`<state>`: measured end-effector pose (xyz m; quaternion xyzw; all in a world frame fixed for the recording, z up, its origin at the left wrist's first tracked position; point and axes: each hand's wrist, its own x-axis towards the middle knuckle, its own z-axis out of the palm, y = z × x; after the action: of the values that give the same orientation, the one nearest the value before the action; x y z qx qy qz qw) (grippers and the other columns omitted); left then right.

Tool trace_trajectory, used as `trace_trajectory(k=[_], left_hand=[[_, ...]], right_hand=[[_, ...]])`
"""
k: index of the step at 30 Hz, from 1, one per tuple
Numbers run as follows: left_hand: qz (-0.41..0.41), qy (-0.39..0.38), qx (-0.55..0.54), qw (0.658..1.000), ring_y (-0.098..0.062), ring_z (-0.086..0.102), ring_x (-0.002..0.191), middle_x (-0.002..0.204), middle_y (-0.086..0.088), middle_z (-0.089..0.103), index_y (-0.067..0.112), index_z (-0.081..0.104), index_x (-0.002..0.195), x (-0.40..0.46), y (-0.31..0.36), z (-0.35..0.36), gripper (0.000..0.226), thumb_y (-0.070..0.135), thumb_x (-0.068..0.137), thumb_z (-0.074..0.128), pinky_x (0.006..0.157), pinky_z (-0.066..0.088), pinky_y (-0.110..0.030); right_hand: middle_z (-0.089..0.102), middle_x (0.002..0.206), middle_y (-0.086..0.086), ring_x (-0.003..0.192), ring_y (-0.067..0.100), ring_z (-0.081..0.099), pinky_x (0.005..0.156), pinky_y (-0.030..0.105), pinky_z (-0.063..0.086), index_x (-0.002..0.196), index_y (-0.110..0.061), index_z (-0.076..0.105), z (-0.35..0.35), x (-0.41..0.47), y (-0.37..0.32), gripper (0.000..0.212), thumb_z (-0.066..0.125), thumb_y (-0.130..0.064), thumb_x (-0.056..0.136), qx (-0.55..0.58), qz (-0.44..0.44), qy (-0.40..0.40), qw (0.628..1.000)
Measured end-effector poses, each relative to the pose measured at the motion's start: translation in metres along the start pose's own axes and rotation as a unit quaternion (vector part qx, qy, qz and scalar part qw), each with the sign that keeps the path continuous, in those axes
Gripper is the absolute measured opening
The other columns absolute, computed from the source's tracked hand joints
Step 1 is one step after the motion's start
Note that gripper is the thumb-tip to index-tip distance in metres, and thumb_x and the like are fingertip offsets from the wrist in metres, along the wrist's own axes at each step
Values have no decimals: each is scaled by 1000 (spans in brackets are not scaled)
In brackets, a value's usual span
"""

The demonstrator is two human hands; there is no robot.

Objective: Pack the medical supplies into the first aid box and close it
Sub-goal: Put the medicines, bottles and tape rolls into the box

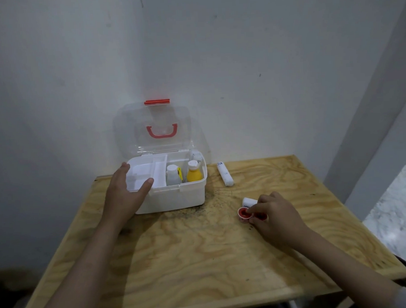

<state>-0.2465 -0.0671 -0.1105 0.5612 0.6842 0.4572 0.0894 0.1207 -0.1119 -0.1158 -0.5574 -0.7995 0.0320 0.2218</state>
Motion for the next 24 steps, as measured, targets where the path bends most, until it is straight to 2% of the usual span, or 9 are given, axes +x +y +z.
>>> trace_trajectory(k=[9, 14, 18, 22, 24], left_hand=[[4, 2, -13, 1000, -22, 34, 137, 153, 2, 34, 24, 36, 142, -2, 2, -1, 79, 54, 76, 66, 103, 33, -37], [5, 0, -13, 1000, -23, 35, 136, 153, 1, 34, 24, 37, 142, -2, 2, -1, 79, 55, 76, 67, 103, 35, -40], [2, -2, -14, 1000, -23, 36, 136, 153, 1, 35, 24, 36, 142, -1, 1, 0, 79, 56, 76, 66, 103, 36, -41], [-6, -5, -18, 1000, -25, 36, 135, 152, 1, 34, 25, 35, 143, -1, 1, 0, 82, 57, 75, 67, 102, 38, -44], [-16, -6, -32, 999, -25, 37, 135, 152, 0, 35, 25, 33, 144, -1, 3, -1, 85, 56, 74, 68, 103, 38, -45]], right_hand=[[62, 82, -3, 84, 19, 52, 71, 33, 43, 99, -31, 73, -2, 3, -3, 20, 70, -28, 79, 43, 29, -46, 998], [58, 78, -8, 86, 17, 54, 70, 29, 36, 101, -34, 71, -5, 9, -3, 21, 67, -31, 81, 16, 26, -86, 996], [67, 83, -5, 84, 18, 57, 61, 25, 28, 100, -35, 71, -11, 14, -6, 21, 64, -25, 84, -13, -8, -129, 992], [72, 91, 1, 82, 16, 62, 70, 28, 46, 104, -27, 72, -20, 16, -6, 23, 65, -19, 83, 46, 39, -145, 988], [73, 91, -1, 80, 12, 63, 72, 24, 50, 102, -26, 73, -26, 17, -8, 24, 66, -16, 82, 83, 54, -137, 986]])
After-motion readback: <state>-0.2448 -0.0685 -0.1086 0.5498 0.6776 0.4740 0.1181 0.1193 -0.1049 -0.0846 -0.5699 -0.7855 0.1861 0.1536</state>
